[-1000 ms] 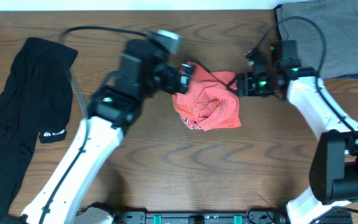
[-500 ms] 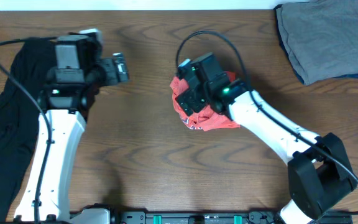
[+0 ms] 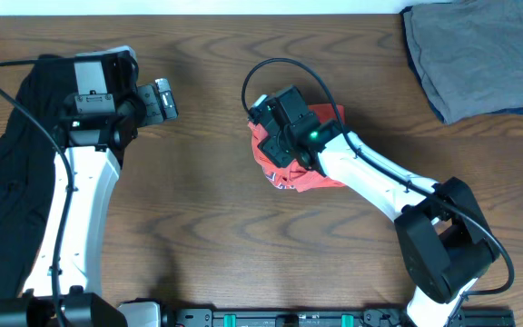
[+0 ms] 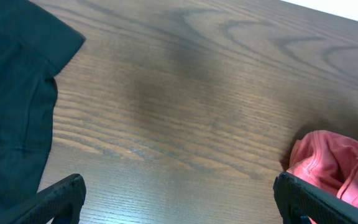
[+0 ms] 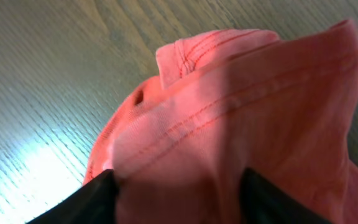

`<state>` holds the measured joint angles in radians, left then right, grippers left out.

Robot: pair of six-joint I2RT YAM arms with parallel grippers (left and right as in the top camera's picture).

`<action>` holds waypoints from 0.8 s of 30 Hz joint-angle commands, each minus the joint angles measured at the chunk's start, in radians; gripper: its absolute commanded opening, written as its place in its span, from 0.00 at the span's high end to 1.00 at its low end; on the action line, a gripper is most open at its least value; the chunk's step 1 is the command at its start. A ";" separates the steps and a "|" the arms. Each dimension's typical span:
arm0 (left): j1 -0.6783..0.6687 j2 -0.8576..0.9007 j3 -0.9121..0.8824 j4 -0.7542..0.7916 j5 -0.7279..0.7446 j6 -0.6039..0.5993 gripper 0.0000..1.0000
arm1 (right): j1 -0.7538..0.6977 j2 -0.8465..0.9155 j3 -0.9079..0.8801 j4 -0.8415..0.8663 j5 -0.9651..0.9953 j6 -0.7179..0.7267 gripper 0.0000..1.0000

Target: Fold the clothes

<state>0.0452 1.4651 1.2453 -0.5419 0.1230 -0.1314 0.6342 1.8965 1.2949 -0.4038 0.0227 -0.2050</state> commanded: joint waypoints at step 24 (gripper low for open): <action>0.005 0.026 0.002 -0.013 -0.011 -0.005 0.02 | -0.334 -0.029 0.210 -0.481 -0.206 0.279 0.55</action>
<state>0.0452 1.4830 1.2453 -0.5510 0.1230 -0.1314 0.3397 1.8881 1.4929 -0.8684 -0.0856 0.0483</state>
